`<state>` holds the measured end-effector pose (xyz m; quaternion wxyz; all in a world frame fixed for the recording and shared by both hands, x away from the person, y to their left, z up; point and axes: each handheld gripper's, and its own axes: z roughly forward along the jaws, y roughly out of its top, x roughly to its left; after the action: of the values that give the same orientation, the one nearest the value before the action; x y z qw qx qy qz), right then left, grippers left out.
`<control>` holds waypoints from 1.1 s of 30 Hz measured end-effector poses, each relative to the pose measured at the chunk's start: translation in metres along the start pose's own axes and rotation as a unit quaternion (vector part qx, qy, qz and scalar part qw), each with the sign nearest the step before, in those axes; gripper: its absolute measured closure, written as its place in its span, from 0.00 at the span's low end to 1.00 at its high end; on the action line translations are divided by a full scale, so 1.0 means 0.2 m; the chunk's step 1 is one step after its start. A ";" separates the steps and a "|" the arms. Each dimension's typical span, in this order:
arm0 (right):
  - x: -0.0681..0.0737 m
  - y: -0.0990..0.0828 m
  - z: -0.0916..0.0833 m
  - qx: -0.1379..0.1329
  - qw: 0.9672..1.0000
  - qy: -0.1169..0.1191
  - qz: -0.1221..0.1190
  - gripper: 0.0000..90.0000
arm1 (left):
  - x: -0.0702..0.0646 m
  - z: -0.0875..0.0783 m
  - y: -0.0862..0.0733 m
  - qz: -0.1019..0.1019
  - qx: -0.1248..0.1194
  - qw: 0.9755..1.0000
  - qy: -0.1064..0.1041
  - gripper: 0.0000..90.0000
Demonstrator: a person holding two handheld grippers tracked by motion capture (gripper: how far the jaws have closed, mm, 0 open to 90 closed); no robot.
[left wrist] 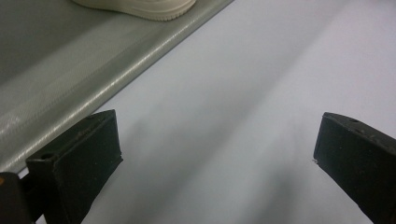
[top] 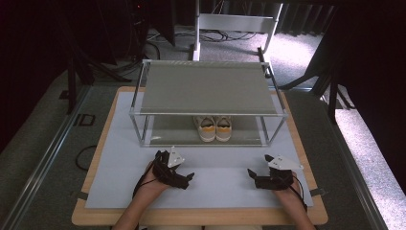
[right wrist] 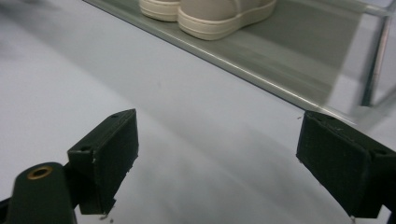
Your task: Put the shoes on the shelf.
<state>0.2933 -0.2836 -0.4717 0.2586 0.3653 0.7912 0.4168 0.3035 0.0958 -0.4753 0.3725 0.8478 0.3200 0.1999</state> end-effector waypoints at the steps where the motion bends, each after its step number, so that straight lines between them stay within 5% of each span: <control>1: -0.01 -0.01 -0.01 -0.001 1.000 -0.006 0.000 0.14 | 0.00 0.00 -0.01 -0.002 -0.002 1.000 -0.002 0.00; 14: -0.13 -0.07 -0.06 0.001 0.999 -0.025 0.021 0.14 | 0.03 -0.05 -0.10 -0.009 -0.028 1.000 0.005 0.00; 20: -0.17 -0.08 -0.08 -0.008 0.999 -0.037 0.019 0.14 | 0.05 -0.07 -0.13 -0.032 -0.047 0.998 0.007 0.00; 26: -0.17 -0.11 -0.07 -0.001 0.999 -0.042 0.004 0.14 | 0.06 -0.09 -0.15 -0.057 -0.072 0.995 0.021 0.01; 33: -0.17 -0.11 -0.07 -0.006 0.999 -0.047 0.002 0.15 | 0.06 -0.09 -0.15 -0.054 -0.077 0.995 0.026 0.01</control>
<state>0.2952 -0.3252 -0.4798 0.2973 0.3841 0.7748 0.4046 0.2892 0.1291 -0.4854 0.4387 0.7925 0.3589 0.2253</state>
